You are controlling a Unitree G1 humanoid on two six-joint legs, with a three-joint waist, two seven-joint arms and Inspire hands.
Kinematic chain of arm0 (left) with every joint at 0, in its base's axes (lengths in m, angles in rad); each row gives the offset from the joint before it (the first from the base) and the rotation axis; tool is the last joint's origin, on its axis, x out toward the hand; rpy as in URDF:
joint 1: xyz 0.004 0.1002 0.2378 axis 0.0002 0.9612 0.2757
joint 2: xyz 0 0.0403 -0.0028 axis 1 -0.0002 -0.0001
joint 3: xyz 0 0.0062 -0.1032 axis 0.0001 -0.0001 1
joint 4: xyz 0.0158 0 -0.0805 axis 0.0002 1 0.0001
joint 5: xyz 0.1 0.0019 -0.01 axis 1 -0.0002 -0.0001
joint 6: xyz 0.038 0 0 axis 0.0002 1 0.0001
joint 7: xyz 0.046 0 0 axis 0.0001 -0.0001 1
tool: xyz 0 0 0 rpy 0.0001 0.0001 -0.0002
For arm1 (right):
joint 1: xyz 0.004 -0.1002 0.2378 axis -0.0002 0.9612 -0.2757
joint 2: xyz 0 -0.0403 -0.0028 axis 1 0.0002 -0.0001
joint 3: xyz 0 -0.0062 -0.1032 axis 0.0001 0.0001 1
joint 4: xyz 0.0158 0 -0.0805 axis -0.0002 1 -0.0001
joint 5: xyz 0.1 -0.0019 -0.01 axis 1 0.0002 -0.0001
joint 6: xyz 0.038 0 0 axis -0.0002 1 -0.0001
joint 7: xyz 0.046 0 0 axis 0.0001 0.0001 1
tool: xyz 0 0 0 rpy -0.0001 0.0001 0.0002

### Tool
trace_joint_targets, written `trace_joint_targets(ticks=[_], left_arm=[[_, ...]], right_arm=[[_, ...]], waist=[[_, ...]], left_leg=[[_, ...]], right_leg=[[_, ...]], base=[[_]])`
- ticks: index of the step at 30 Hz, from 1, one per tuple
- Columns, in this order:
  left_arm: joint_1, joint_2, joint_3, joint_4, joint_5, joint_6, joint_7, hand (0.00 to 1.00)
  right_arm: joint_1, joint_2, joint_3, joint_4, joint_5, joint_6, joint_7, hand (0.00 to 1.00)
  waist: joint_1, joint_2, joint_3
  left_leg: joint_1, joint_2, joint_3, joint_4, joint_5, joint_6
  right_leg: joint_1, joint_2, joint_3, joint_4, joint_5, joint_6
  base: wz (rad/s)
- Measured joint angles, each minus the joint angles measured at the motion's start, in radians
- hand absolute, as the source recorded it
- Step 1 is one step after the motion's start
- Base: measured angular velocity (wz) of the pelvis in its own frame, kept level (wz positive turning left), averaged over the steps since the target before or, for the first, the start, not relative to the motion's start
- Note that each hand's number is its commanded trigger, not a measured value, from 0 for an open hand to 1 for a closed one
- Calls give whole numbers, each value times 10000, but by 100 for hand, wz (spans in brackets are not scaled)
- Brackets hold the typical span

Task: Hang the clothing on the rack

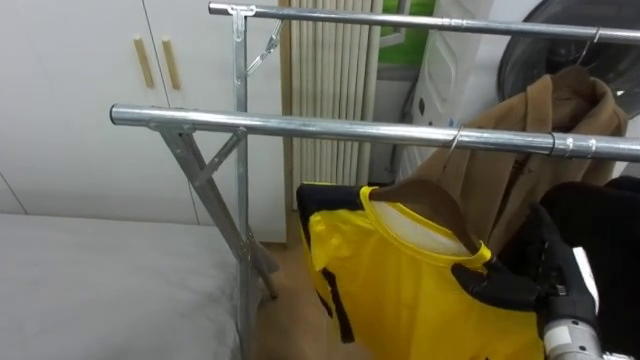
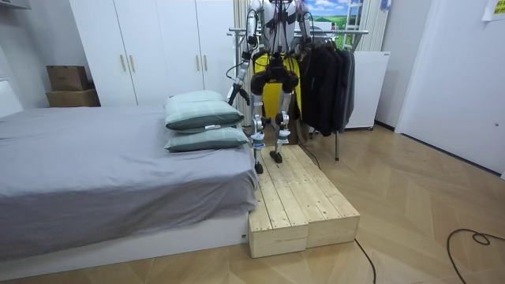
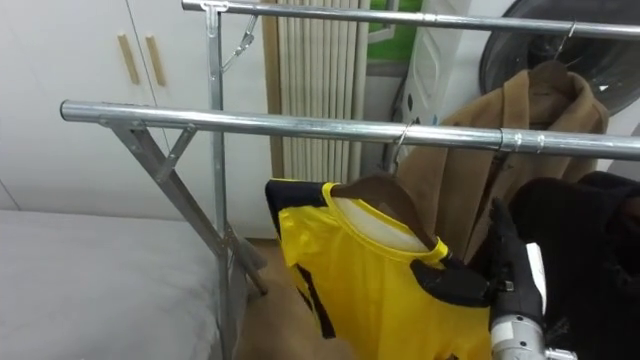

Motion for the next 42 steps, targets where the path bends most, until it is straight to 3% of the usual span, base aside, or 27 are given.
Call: trace_joint_targets(ticks=[12,20,33,37,42], left_arm=[[203,1,79,77,-15,-138,-48,0],[225,0,373,70,-13,-140,-173,0],[225,-3,557,85,-15,-146,-207,0],[225,-26,506,98,-134,-174,-241,0],[199,-26,342,93,-209,-176,-247,0]], right_arm=[[648,48,-44,309,605,-58,94,0],[1074,331,-348,651,522,-37,82,0],[1459,442,-354,1541,253,-32,394,0],[1509,529,-319,2027,296,-33,528,0],[1513,693,-272,2842,303,-35,1014,0]], waist=[[-281,-39,-24],[-642,-45,-25],[-650,-10,-15],[-637,105,35],[-633,190,15]], left_leg=[[105,7,33,-35,-8,-5],[75,5,157,-35,-51,15],[93,18,171,-65,-59,40],[100,18,192,-70,-48,18],[84,27,190,-70,-91,55]], right_leg=[[88,15,25,-5,-18,-8],[3,40,139,26,-23,-20],[-1,88,219,-2,20,32],[-7,90,223,-1,20,33],[-25,99,216,3,-17,-22]], base=[[0],[-4],[-2],[0],[0]])
